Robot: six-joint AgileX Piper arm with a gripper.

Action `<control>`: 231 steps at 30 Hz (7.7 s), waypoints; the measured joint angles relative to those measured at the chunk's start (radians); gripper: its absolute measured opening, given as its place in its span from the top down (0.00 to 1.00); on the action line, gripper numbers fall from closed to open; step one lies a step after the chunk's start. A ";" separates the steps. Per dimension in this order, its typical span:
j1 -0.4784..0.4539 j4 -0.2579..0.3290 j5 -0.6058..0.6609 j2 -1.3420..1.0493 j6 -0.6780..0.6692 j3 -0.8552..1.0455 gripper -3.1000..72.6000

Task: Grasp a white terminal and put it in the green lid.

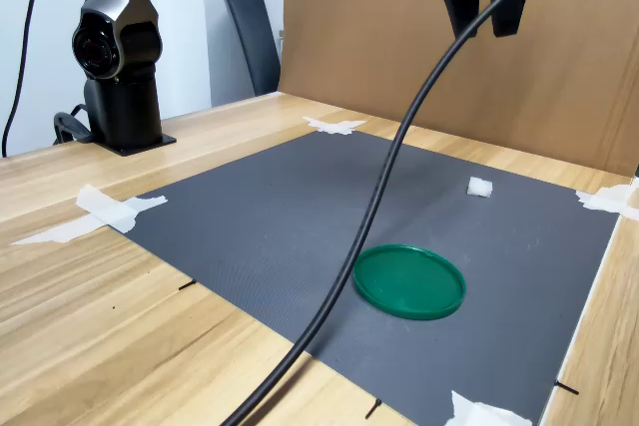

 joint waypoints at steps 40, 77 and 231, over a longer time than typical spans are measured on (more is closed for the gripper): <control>-0.031 0.076 -0.067 0.285 -0.025 -0.053 0.22; 0.019 -0.046 -0.230 0.346 -0.272 0.046 0.25; -0.518 0.091 -0.244 0.202 -0.182 0.216 0.29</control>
